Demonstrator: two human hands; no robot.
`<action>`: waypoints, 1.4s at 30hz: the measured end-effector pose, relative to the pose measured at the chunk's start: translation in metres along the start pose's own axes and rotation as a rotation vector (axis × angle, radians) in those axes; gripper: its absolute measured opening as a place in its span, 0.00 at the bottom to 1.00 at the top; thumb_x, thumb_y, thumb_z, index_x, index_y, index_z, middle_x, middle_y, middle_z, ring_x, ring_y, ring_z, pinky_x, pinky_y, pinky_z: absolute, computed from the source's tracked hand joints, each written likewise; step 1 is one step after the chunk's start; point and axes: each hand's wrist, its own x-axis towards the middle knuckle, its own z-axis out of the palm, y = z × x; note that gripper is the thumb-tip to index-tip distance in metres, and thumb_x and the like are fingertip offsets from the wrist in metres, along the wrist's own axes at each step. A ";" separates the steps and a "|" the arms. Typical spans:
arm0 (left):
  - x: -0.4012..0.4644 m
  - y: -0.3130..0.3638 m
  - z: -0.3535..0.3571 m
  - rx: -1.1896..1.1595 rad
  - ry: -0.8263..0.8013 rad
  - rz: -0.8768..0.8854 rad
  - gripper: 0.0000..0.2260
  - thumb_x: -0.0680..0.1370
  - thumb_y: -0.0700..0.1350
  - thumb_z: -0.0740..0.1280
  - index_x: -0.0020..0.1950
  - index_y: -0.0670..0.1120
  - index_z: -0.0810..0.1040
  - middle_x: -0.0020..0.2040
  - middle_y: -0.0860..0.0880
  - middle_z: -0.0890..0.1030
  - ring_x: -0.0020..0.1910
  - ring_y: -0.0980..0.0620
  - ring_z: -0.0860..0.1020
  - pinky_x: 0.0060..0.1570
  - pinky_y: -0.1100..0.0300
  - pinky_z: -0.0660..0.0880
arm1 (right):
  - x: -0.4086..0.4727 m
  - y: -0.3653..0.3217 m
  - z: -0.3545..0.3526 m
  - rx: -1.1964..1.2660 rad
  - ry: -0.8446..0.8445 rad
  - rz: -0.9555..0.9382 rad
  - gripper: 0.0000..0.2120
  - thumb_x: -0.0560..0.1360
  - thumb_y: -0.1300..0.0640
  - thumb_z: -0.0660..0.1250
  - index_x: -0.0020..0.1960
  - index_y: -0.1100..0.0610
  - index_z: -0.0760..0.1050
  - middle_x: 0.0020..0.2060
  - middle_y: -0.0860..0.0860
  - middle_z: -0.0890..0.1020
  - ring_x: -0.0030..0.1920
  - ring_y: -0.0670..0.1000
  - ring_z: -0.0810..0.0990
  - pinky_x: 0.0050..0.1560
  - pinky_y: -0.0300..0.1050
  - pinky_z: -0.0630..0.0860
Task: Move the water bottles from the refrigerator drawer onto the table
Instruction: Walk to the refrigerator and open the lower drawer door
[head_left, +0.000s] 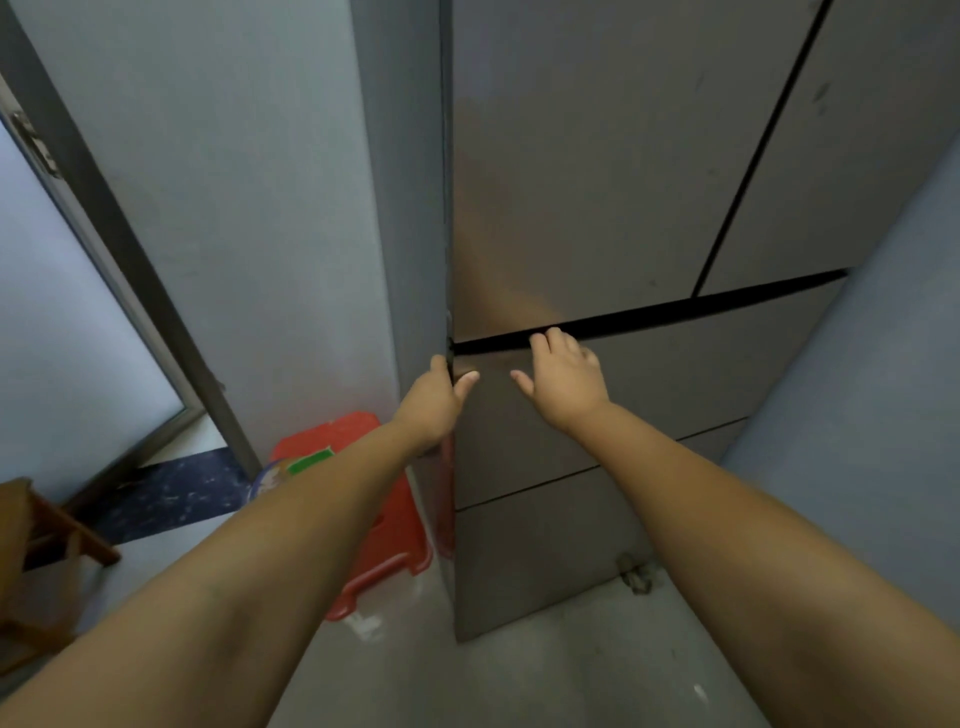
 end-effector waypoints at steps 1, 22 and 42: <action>-0.002 0.001 0.000 -0.004 0.007 -0.003 0.20 0.82 0.53 0.58 0.63 0.37 0.65 0.61 0.34 0.77 0.59 0.36 0.76 0.53 0.49 0.72 | -0.001 0.000 -0.003 0.002 -0.016 0.003 0.22 0.80 0.46 0.57 0.68 0.59 0.65 0.65 0.56 0.69 0.69 0.56 0.65 0.70 0.56 0.62; -0.239 0.106 0.098 0.207 0.122 0.331 0.15 0.81 0.55 0.56 0.53 0.44 0.71 0.45 0.49 0.76 0.43 0.47 0.77 0.38 0.57 0.68 | -0.203 0.129 -0.042 0.460 0.133 -0.063 0.13 0.81 0.50 0.57 0.54 0.58 0.74 0.51 0.51 0.73 0.56 0.50 0.72 0.56 0.47 0.70; -0.214 0.311 0.259 0.019 -0.446 0.875 0.23 0.84 0.50 0.51 0.78 0.57 0.48 0.79 0.54 0.47 0.78 0.53 0.49 0.74 0.54 0.53 | -0.375 0.278 -0.134 -0.090 -0.309 0.583 0.33 0.83 0.49 0.51 0.78 0.60 0.36 0.78 0.56 0.39 0.78 0.54 0.40 0.76 0.61 0.47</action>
